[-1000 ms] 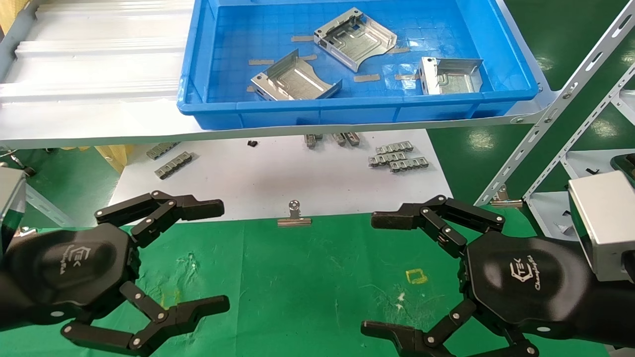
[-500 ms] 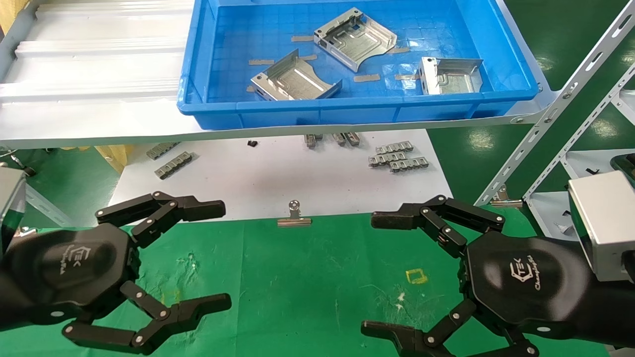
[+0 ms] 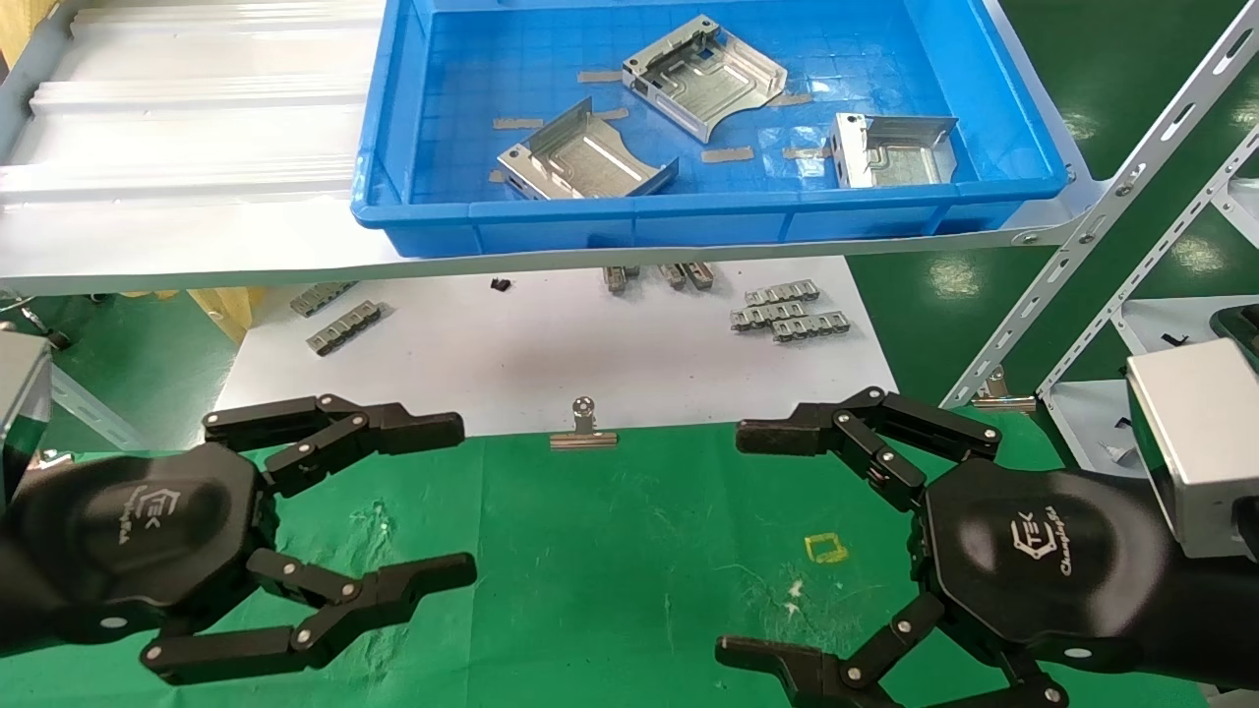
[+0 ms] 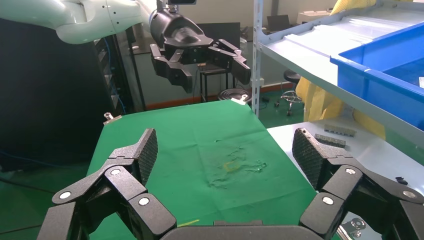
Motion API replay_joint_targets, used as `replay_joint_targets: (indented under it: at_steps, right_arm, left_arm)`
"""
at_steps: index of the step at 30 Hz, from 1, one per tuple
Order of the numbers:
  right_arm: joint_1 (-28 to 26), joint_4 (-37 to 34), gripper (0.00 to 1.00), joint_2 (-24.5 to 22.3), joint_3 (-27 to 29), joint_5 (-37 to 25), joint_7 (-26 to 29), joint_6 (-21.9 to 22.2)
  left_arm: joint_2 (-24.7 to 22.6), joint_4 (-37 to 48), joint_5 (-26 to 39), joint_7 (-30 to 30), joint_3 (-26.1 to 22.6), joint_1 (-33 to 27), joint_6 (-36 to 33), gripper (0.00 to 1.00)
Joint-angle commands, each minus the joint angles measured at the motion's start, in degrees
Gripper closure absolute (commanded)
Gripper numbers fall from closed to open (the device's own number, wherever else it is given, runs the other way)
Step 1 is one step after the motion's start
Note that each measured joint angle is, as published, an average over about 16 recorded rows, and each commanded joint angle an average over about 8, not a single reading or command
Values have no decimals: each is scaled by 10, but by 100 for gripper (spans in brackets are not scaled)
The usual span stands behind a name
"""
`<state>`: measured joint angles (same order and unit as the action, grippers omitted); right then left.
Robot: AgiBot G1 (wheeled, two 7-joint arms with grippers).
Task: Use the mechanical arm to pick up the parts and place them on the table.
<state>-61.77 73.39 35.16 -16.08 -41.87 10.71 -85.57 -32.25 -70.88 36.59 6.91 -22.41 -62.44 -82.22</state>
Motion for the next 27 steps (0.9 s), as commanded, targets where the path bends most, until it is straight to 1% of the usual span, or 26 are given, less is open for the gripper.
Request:
replay_joint_targets:
  at_steps: [1,4,7,9,13,18,22,25,26,27]
  right_arm:
    - [1,0,0,-1,0,0,0,-1]
    - [-4,-1,0,3,0,-1,1,4]
    - [-26,-10,0,17,-3,-12,4,20]
    - [-54,-22,0,33,-9,-28,10,37]
    - [-132,-71,0,82,-31,-83,20,83]
    - [-242,-175,0,160,-70,-180,17,160]
    - [-329,-288,0,234,-107,-263,2,225]
    - [-384,-376,0,287,-132,-313,-18,265]
    - [-400,-404,5,303,-139,-327,-26,276]
    - [-414,-432,18,319,-145,-339,-34,287]
  left_arm:
    - [0,0,0,0,0,0,0,100]
    - [0,0,0,0,0,0,0,100]
    - [0,0,0,0,0,0,0,100]
    - [0,0,0,0,0,0,0,100]
    - [0,0,0,0,0,0,0,100]
    - [0,0,0,0,0,0,0,100]
    - [0,0,0,0,0,0,0,100]
    - [0,0,0,0,0,0,0,100]
    - [0,0,0,0,0,0,0,100]
    - [0,0,0,0,0,0,0,100]
